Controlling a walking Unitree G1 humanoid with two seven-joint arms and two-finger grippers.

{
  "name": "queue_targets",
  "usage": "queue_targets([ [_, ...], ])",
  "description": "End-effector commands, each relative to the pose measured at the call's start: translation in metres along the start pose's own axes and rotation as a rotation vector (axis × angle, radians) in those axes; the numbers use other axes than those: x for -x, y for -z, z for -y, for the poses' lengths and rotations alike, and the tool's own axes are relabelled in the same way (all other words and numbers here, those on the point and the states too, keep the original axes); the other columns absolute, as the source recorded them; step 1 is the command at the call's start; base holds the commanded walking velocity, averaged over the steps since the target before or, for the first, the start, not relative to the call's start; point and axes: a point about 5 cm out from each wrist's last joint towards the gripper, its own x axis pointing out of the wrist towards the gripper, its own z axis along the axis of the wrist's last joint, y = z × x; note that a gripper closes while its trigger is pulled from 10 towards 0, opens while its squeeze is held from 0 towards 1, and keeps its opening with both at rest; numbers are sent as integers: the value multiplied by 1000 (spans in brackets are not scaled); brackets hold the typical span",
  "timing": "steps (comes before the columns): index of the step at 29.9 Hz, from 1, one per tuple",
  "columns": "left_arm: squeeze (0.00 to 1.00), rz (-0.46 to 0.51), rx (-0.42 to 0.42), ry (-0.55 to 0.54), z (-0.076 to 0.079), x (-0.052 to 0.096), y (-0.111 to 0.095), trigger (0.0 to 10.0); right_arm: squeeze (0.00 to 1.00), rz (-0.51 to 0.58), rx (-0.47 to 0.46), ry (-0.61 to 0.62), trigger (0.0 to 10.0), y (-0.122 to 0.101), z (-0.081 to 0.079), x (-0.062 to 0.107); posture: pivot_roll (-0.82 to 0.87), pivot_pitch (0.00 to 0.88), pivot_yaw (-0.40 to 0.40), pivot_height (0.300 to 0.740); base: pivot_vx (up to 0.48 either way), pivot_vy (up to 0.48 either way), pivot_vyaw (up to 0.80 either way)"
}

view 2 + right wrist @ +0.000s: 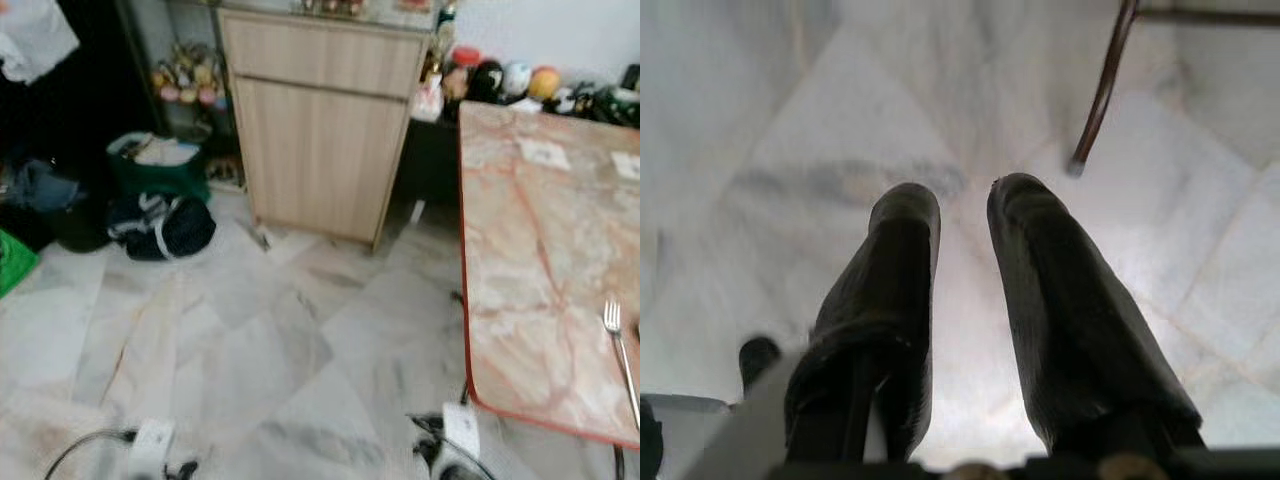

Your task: Setting the table

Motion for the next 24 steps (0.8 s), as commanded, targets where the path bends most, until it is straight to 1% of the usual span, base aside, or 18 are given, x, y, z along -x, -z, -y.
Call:
queue_targets([
  [1,0,-39,-25,12,0,3,12,10000,0,-17,-18,-2,10000,8,-6,0,15,69,-47,740,0,0,-700],
  [4,0,-40,-26,12,0,3,12,10000,0,-19,-18,-9,10000,9,-12,-1,15,70,-46,740,0,0,-698],
  [6,0,-40,-28,13,0,3,12,10000,0,-21,-17,-19,10000,9,-22,-3,17,69,-45,740,0,0,-700],
  [8,0,-40,-29,13,0,3,12,10000,0,-22,-16,-25,10000,9,-28,-4,17,69,-45,740,0,0,-700],
  [13,0,-38,-28,13,0,3,12,10000,0,-19,-14,-31,10000,8,-34,-5,17,72,-45,740,0,0,-700],
  [19,0,-37,-20,9,0,3,12,10000,0,-3,1,-28,10000,2,-34,-6,16,71,-43,740,0,0,-700],
  [24,0,-30,-23,6,-2,3,10,10000,0,38,-15,-9,10000,-11,-24,-6,17,69,-39,740,0,0,0],
])
